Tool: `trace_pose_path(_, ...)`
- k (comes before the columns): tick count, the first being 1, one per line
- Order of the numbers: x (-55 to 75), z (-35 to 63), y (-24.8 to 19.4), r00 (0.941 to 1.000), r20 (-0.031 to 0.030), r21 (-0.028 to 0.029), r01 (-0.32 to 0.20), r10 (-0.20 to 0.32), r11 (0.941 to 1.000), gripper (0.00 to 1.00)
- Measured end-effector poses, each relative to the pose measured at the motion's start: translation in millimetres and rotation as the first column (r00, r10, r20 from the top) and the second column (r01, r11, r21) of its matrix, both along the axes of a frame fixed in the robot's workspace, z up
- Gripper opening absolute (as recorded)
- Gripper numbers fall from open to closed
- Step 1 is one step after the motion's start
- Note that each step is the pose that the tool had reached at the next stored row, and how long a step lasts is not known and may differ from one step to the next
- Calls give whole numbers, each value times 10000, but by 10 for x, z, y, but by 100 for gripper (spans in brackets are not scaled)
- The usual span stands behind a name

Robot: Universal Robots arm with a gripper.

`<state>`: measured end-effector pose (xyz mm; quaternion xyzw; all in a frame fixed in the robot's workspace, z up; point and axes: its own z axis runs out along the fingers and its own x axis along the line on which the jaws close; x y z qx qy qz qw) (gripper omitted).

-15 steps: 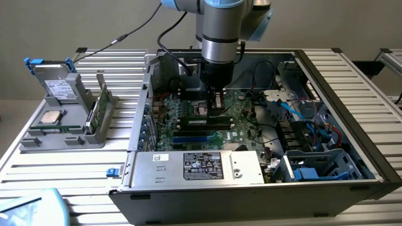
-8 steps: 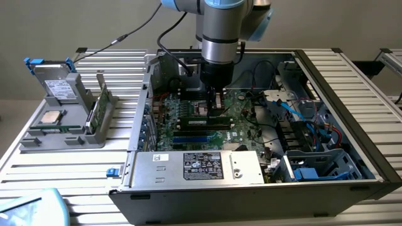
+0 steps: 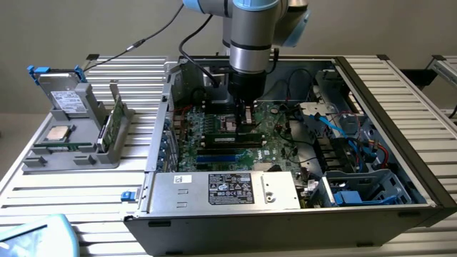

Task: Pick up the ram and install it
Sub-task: 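Insert the ram into the slot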

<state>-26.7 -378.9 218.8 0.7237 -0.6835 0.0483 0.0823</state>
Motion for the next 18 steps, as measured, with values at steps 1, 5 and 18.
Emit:
trace_pose_path(1,0,-1,0,10000,0,1,1,-1,10000,14)
trace_pose_path(5,1,-5,0,10000,0,1,0,0,10000,14)
trace_pose_path(18,1,-26,0,10000,0,1,0,0,10000,14)
